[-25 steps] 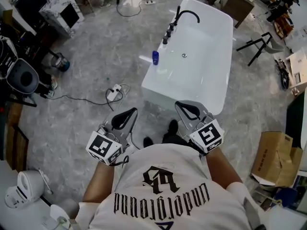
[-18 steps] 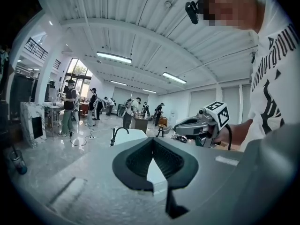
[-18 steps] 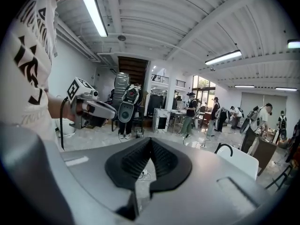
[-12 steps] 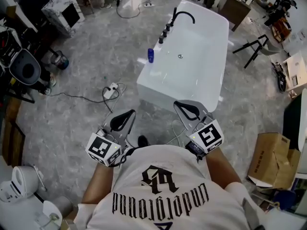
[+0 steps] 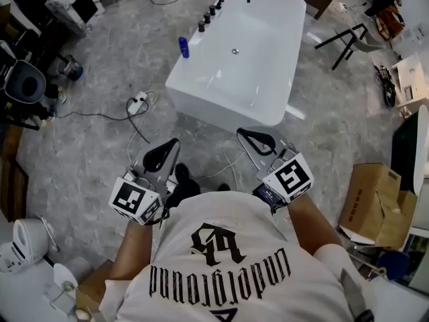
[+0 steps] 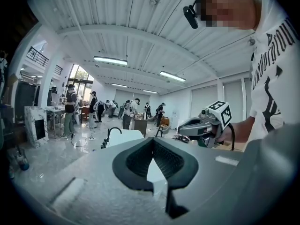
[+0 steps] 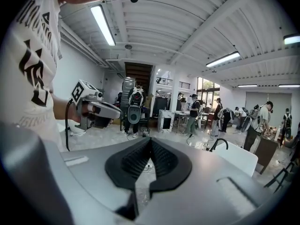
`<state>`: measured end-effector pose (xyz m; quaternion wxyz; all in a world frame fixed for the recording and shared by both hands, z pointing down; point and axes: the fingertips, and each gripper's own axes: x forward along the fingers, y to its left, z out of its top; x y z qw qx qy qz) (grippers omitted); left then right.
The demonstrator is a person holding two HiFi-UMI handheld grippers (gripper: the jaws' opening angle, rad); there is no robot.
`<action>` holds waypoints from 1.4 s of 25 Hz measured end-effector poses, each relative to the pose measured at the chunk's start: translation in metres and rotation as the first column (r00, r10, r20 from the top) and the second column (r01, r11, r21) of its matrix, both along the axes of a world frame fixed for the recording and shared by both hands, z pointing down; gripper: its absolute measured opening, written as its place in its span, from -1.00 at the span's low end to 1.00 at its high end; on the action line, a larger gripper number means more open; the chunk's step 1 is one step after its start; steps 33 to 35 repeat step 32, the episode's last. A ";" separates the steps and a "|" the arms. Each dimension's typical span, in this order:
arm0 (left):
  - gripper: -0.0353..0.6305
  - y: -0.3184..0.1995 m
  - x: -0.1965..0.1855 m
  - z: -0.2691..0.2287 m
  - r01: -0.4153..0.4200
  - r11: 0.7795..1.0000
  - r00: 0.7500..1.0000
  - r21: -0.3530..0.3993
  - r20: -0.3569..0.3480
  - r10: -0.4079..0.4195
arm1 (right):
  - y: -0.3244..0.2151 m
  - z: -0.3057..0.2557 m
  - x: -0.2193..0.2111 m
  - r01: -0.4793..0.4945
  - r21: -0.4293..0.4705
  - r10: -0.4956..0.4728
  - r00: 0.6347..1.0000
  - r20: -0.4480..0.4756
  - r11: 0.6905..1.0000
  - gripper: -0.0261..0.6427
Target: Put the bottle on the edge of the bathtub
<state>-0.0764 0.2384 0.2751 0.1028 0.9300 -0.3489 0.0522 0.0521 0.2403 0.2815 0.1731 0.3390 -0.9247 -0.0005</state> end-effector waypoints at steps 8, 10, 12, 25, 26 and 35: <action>-0.88 0.056 0.064 0.000 -0.006 1.000 1.000 0.020 -0.001 0.006 | 0.066 0.003 0.056 0.029 0.017 -0.029 0.999 0.020 0.999 -0.92; -0.88 0.066 0.070 -0.002 -0.004 1.000 1.000 0.029 0.002 0.004 | 0.078 0.005 0.062 0.043 0.025 -0.043 0.999 0.020 0.999 -0.92; -0.88 0.075 0.073 -0.004 0.001 0.999 1.000 0.038 0.006 -0.001 | 0.089 0.004 0.063 0.047 0.024 -0.048 0.998 0.030 0.999 -0.92; -0.88 0.091 0.080 0.002 -0.008 1.000 1.000 0.011 0.002 0.008 | 0.103 0.004 0.059 0.083 0.029 -0.085 0.995 0.060 0.996 -0.92; -0.88 0.090 0.080 0.002 -0.010 1.000 1.000 0.011 0.001 0.010 | 0.102 0.004 0.058 0.086 0.030 -0.087 0.994 0.059 0.996 -0.92; -0.88 0.081 0.084 0.001 -0.029 1.000 1.000 0.006 -0.008 0.029 | 0.095 0.001 0.056 0.087 0.030 -0.089 0.995 0.055 0.996 -0.92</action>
